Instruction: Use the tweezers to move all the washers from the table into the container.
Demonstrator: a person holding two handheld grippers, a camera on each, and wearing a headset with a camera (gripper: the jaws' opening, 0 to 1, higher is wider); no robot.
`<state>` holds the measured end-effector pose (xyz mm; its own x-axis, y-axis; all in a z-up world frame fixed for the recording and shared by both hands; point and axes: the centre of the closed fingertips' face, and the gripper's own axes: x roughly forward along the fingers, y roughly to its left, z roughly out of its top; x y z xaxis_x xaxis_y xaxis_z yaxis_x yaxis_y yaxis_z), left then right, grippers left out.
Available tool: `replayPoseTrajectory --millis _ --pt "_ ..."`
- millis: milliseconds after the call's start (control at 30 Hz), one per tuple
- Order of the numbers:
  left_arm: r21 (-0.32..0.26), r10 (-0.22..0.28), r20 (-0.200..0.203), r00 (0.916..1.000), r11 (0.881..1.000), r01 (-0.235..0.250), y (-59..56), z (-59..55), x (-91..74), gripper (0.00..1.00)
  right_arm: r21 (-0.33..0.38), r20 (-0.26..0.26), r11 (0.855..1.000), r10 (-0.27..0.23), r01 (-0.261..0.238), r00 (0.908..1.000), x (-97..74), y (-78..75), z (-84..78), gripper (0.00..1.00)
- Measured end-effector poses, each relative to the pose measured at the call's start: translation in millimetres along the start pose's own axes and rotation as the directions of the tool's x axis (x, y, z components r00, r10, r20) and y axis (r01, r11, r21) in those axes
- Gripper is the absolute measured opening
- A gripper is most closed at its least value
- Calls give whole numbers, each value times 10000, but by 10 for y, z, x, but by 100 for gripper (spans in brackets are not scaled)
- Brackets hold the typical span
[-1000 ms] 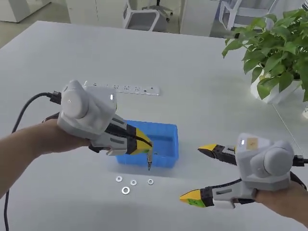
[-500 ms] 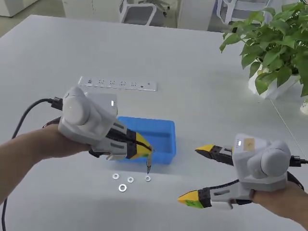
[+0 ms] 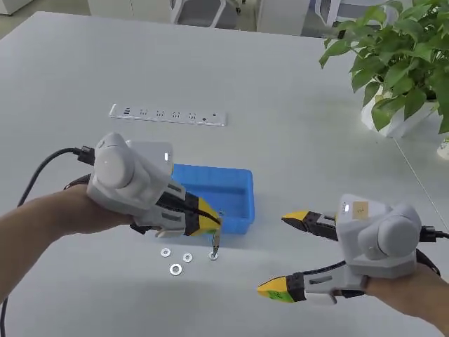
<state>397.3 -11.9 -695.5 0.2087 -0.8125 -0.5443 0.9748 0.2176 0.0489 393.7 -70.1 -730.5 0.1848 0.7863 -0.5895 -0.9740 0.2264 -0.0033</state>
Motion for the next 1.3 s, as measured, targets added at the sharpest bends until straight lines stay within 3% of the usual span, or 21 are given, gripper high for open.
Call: replayPoseTrajectory --millis 567,800,1033,1300 --pt "-31 -156 42 9999 9999 156 -31 -22 21 4 -70 -133 9998 168 -169 9998 46 23 -22 75" --pt "73 -197 -95 9998 9998 197 -40 -26 16 4 -687 -98 9964 499 -505 9987 160 54 91 67" --pt "35 -182 -45 9998 9998 182 -38 -17 7 4 -860 27 9945 609 -605 9981 267 44 211 67" --pt "46 -190 -121 9997 9998 191 -44 -42 -1 4 -1033 -33 9914 806 -805 9967 325 81 217 66"
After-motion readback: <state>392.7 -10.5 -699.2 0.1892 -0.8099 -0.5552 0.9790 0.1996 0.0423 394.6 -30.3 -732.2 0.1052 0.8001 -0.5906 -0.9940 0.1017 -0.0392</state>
